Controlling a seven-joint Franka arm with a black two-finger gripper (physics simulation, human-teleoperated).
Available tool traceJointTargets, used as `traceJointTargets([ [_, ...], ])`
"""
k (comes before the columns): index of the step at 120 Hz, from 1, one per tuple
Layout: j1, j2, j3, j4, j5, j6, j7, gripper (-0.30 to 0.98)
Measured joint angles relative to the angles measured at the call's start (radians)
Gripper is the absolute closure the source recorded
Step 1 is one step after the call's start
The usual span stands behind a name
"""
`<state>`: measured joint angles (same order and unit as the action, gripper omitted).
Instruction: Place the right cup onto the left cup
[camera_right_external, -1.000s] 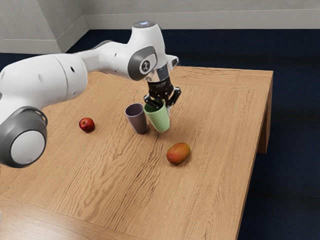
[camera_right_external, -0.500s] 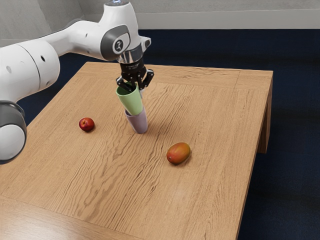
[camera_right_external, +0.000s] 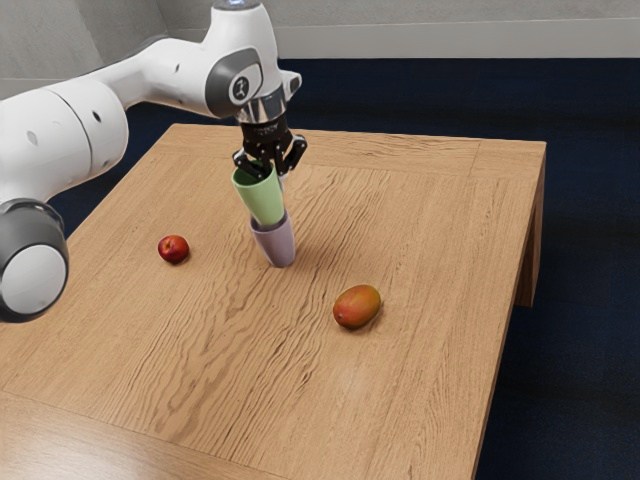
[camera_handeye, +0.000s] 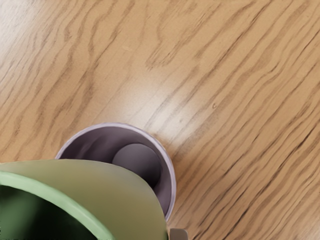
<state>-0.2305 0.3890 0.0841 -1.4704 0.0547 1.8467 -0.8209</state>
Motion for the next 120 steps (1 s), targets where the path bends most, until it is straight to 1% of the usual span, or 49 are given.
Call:
traceJointTargets([
  [55, 0.020, 0.025, -0.003, 0.010, 0.011, 0.000, 0.000, 0.76],
  [74, 0.019, 0.027, -0.006, 0.011, 0.011, 0.002, 0.000, 0.42],
  [85, 0.019, 0.026, -0.006, 0.011, 0.010, 0.002, -0.001, 0.28],
  [101, 0.019, 0.021, -0.006, 0.022, 0.011, 0.001, -0.001, 0.16],
  [120, 0.019, 0.017, -0.006, 0.033, 0.011, -0.005, 0.000, 0.08],
])
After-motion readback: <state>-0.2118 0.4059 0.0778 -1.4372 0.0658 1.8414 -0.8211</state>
